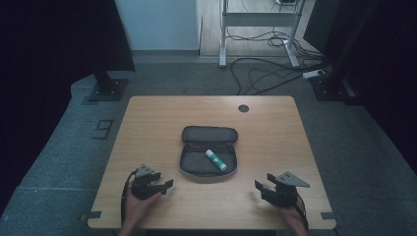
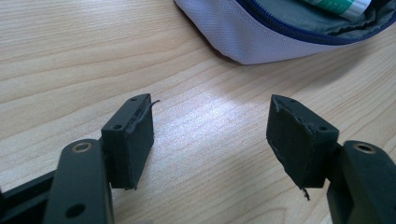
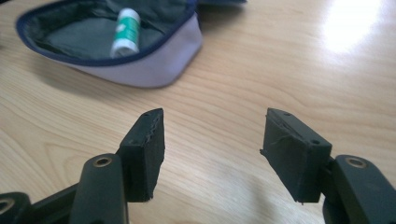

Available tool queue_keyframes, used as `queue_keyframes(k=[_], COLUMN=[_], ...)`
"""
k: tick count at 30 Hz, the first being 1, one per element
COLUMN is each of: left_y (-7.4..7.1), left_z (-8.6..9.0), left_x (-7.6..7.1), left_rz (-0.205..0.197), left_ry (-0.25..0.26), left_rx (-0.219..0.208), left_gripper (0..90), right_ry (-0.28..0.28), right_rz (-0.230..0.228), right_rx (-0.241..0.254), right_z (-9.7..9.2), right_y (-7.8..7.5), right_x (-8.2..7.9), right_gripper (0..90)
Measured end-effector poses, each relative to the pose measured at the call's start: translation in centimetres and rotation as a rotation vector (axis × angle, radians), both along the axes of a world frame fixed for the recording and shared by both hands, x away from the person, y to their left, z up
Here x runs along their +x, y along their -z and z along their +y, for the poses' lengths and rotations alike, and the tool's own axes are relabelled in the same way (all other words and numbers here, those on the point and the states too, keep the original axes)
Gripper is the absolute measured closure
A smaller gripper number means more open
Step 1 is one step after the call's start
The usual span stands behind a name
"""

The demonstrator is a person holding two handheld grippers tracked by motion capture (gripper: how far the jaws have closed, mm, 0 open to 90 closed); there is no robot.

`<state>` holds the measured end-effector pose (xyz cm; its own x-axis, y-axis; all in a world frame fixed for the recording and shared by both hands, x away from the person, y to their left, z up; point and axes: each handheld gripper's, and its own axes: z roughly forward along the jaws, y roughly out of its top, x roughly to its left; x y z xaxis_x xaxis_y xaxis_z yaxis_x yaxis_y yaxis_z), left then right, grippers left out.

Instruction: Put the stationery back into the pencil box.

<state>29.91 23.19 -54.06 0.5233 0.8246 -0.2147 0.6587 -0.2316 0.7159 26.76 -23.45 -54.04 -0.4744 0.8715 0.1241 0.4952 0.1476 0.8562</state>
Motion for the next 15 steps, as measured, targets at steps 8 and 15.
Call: queue_keyframes(k=[8,15], left_y=[-0.12,-0.16], left_z=[0.30,0.38], left_x=[0.03,0.03], left_rz=[-0.002,-0.004], left_ry=[-0.004,-0.006], left_rx=[-0.006,-0.006], left_gripper=[32.3,32.3], right_ry=[-0.014,-0.021], right_rz=[0.016,0.024], right_rx=[-0.016,-0.031], right_z=[0.16,0.43], right_y=[0.56,0.86], right_x=[0.28,0.33], right_gripper=[38.3,38.1])
